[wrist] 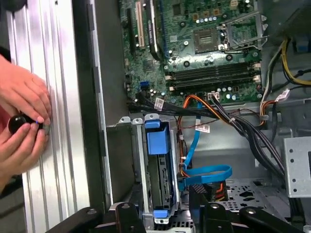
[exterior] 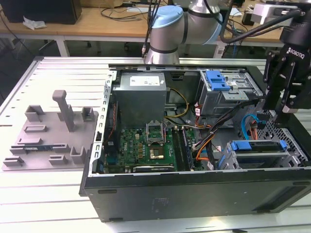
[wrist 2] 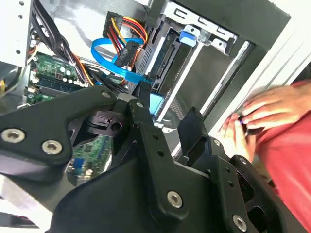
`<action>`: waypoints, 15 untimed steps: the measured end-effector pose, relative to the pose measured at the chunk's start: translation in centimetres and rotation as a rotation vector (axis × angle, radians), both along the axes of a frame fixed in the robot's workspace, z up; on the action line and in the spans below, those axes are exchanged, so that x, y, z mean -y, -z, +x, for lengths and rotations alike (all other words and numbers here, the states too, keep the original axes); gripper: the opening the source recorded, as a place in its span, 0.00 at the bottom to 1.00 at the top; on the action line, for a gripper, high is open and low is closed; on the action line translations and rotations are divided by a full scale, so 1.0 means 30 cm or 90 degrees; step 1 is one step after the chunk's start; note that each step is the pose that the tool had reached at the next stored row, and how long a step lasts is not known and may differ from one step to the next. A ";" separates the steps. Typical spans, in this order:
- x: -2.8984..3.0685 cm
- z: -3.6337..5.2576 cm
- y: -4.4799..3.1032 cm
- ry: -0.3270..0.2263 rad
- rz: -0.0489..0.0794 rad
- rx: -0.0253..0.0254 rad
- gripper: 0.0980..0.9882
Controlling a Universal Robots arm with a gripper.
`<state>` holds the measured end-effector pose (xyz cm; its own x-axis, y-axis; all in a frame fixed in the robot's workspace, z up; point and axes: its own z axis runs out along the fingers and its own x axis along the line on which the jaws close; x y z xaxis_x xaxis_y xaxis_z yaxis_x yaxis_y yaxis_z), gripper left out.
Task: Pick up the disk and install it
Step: 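Insert the first disk wire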
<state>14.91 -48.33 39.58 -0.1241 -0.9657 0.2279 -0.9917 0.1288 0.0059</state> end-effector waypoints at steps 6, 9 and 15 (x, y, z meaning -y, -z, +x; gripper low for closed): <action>0.000 0.002 0.008 0.066 -0.005 0.0003 0.46; -0.003 0.005 0.009 0.078 -0.006 0.0051 0.46; -0.073 0.020 0.014 0.079 -0.067 0.0141 0.46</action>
<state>15.52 -46.13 39.16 -0.2472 -0.9134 0.3233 -0.9678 0.2492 -0.0359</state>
